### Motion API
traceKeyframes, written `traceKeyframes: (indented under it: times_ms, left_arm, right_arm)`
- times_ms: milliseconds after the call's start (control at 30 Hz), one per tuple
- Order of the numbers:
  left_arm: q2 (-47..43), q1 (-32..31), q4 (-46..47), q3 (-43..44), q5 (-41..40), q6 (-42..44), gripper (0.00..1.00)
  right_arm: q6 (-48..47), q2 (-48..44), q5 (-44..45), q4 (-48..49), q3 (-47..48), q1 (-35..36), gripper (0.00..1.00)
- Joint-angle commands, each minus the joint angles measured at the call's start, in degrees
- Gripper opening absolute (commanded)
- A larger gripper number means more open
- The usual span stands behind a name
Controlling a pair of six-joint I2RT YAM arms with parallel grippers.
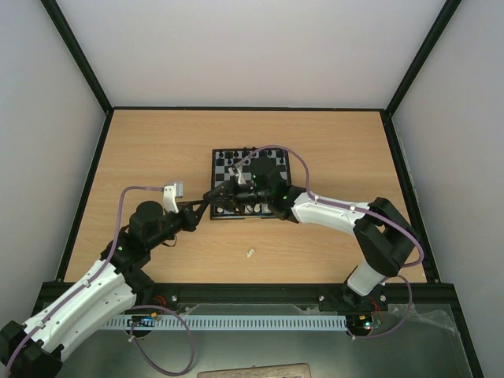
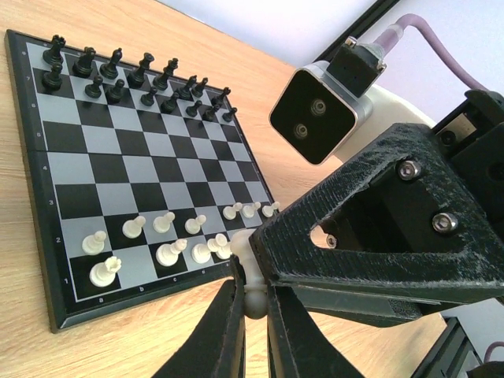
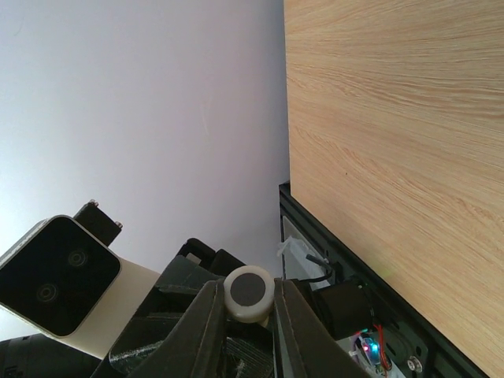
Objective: Set up the chess pieces on the board
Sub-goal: Place the chess piece on the chessboard.
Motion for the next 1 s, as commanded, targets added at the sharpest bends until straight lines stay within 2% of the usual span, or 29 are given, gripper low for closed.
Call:
traceKeyframes:
  times_ms: [0, 167, 367, 533, 633, 867, 967]
  left_arm:
    - [-0.15, 0.08, 0.94, 2.29, -1.76, 1.02, 0.03]
    - [-0.58, -0.09, -0.46, 2.21, -1.62, 0.96, 0.03]
    - [-0.99, -0.25, -1.33, 2.06, -1.53, 0.78, 0.03]
    - [-0.68, -0.20, -2.09, 2.26, -1.08, 0.66, 0.03]
    - [-0.32, -0.22, -3.24, 2.81, -0.89, 0.59, 0.03]
    - [2.49, -0.32, -6.08, 5.93, 1.02, -0.29, 0.04]
    - [6.42, -0.32, -9.29, 10.49, 3.40, -0.46, 0.04]
  right_arm:
    - [-0.97, -0.77, -2.78, -1.15, -1.23, 1.19, 0.14]
    - [-0.64, -0.83, -2.47, -0.85, -1.93, 0.82, 0.22]
    - [-0.37, -1.21, -2.24, -0.41, -2.72, 0.46, 0.24]
    - [-0.75, -2.97, -1.29, -0.77, -4.69, -1.31, 0.37]
    - [-2.29, -4.77, -0.83, -2.47, -5.76, -3.01, 0.40]
    - [-9.51, -11.10, 1.65, -11.36, -6.62, -6.68, 0.50]
    - [-15.50, -15.32, 3.34, -18.15, -6.31, -8.61, 0.53]
